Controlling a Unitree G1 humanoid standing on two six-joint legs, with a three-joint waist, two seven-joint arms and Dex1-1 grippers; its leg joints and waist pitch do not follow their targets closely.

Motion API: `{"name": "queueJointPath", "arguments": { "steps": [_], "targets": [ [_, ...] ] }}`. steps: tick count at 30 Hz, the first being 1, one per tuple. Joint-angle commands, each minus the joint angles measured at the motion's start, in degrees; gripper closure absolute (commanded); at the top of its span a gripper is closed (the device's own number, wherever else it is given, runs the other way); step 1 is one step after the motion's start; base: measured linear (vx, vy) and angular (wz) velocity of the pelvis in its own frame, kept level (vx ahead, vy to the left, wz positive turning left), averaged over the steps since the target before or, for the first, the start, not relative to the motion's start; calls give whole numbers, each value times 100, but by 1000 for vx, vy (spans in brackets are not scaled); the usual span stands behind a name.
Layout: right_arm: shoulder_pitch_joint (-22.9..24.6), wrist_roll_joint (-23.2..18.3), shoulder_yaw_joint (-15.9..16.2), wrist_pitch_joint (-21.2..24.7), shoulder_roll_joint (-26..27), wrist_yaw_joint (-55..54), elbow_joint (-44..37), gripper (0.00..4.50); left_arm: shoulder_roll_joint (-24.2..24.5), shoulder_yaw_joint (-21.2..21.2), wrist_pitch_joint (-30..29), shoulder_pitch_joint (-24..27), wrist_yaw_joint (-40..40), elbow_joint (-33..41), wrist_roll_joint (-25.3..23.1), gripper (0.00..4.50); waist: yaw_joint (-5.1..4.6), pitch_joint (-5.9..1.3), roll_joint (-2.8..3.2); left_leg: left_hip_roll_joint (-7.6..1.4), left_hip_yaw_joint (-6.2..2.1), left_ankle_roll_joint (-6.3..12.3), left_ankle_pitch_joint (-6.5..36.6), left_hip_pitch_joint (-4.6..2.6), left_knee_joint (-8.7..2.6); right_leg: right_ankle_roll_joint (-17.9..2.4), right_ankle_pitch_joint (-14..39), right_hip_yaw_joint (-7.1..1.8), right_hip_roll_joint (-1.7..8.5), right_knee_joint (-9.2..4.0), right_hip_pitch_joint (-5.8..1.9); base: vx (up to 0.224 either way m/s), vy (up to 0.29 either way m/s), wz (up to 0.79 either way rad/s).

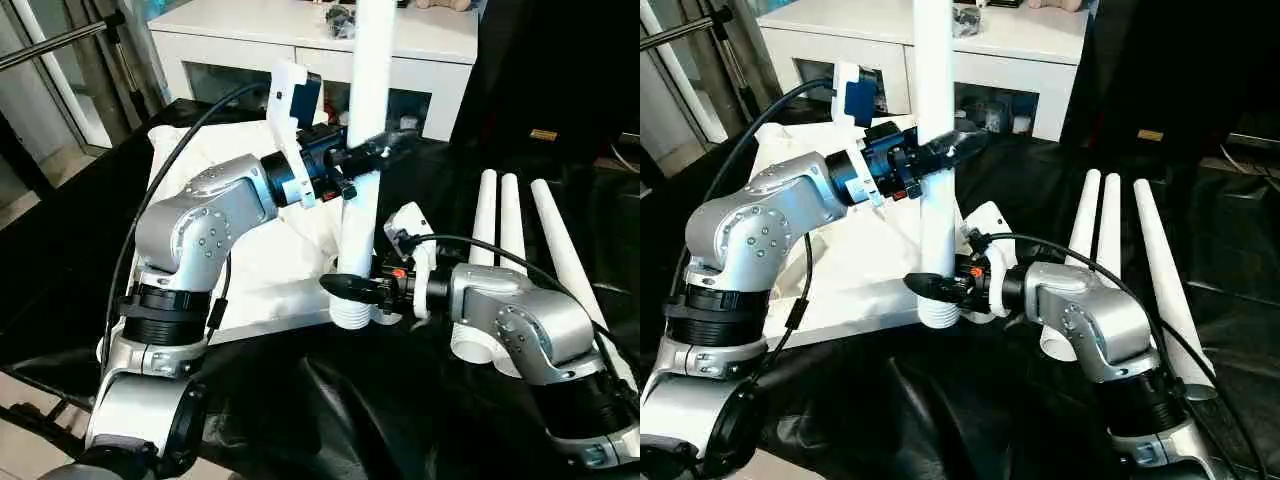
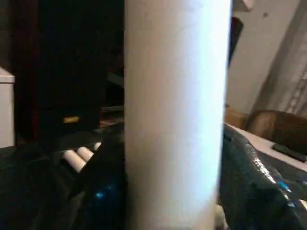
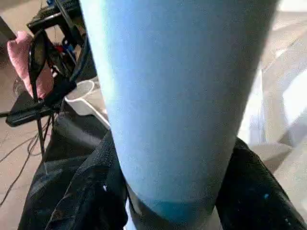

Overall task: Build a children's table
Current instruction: Insert table leg to table base

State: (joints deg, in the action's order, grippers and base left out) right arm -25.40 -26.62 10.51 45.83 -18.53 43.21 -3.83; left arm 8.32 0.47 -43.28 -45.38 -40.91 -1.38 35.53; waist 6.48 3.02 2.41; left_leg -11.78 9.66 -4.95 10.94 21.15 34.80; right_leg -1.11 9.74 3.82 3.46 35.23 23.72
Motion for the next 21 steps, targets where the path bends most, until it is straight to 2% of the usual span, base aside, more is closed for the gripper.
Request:
{"name": "queueJointPath", "arguments": {
  "steps": [1,2,3,4,5,6,7,8,9,10,11,12,13,14,15,16,18,19,20,21],
  "targets": [
    [56,5,-297,-185,80,-244,-35,253,-61,-52,227,39,27,126,-67,162,12,-442,10,-51,-20,73,488,3,-325,-937,994,-235,350,-395,-388,0,0,0],
    [99,-4,-352,-266,161,-317,-58,255,-83,-9,352,68,67,110,-113,161,12,-438,91,-40,-26,58,550,10,-321,-931,1035,-233,355,-405,-384,0,0,0],
    [148,21,-439,-403,292,-484,-59,258,-137,100,660,98,191,45,-228,163,-19,-437,52,-39,-17,57,644,1,-326,-915,1075,-224,341,-444,-388,0,0,0],
    [169,42,-471,-473,341,-554,-60,258,-160,147,783,112,251,27,-273,163,-18,-444,101,-37,-30,42,664,0,-326,-913,1074,-219,341,-430,-396,0,0,0],
    [184,56,-488,-515,368,-595,-63,258,-177,173,857,123,292,19,-301,163,-34,-446,59,-30,-25,47,670,5,-326,-881,1092,-214,333,-438,-410,0,0,0],
    [206,70,-601,-595,450,-752,-78,258,-250,302,1055,138,431,-10,-332,163,-27,-446,41,-25,-25,62,624,11,-329,-857,1132,-217,334,-437,-419,0,0,0],
    [213,53,-671,-640,496,-812,-89,259,-275,367,1136,143,514,-23,-353,163,-27,-430,64,-26,-25,66,654,19,-335,-838,1222,-216,336,-445,-406,0,0,0],
    [239,82,-797,-789,575,-965,-105,259,-295,550,1296,197,625,-6,-314,163,-16,-448,139,-29,-30,46,662,6,-319,-796,1303,-214,351,-450,-400,0,0,0],
    [241,145,-800,-842,562,-1020,-94,259,-286,609,1314,219,641,0,-288,163,-30,-448,116,-32,-24,55,649,8,-321,-781,1280,-215,347,-469,-395,0,0,0],
    [242,255,-793,-919,531,-1107,-73,259,-273,697,1332,255,657,10,-242,163,-43,-451,84,-19,-35,44,582,26,-327,-764,1189,-204,329,-443,-421,0,0,0],
    [231,373,-793,-1050,509,-1198,-38,259,-251,763,1359,287,637,35,-196,163,-60,-442,74,-10,-26,36,571,25,-330,-731,1240,-205,319,-451,-406,0,0,0],
    [219,435,-816,-1127,506,-1272,-2,259,-229,814,1379,317,622,59,-162,163,-65,-456,111,-14,-22,48,591,0,-323,-722,1277,-209,320,-448,-393,0,0,0],
    [200,455,-880,-1152,503,-1321,38,259,-132,894,1399,418,561,118,-82,163,-72,-452,115,-17,-22,55,596,2,-323,-725,1286,-210,322,-447,-385,0,0,0],
    [201,573,-907,-1255,493,-1451,60,259,-21,887,1371,522,492,156,-98,163,-82,-448,39,-9,-17,74,596,19,-332,-713,1317,-206,319,-452,-398,0,0,0],
    [208,751,-849,-1429,439,-1519,104,259,155,766,1383,658,446,155,-293,163,-91,-448,85,-10,-20,80,576,20,-337,-692,1362,-206,320,-440,-388,0,0,0],
    [215,877,-802,-1563,394,-1571,133,259,268,668,1404,746,423,148,-451,163,-88,-461,98,-24,-29,71,552,7,-332,-676,1335,-208,332,-432,-376,0,0,0],
    [227,1060,-700,-1659,330,-1657,188,259,511,362,1554,951,378,86,-886,163,-143,-439,9,-26,-9,71,592,4,-346,-598,1425,-215,312,-444,-366,0,0,0],
    [243,1121,-664,-1686,329,-1699,208,259,643,176,1662,1079,365,23,-1142,163,-133,-438,-4,-30,-21,79,582,6,-357,-588,1446,-219,321,-437,-372,0,0,0],
    [254,1164,-593,-1694,340,-1697,263,259,921,-207,1854,1401,332,-88,-1632,163,-137,-433,-18,-50,-25,98,579,4,-369,-542,1500,-228,327,-438,-349,0,0,0],
    [255,1155,-579,-1655,337,-1685,270,259,969,-279,1902,1467,308,-94,-1719,163,-145,-429,8,-50,-33,87,611,4,-378,-502,1533,-226,328,-425,-352,0,0,0]
  ]
}}
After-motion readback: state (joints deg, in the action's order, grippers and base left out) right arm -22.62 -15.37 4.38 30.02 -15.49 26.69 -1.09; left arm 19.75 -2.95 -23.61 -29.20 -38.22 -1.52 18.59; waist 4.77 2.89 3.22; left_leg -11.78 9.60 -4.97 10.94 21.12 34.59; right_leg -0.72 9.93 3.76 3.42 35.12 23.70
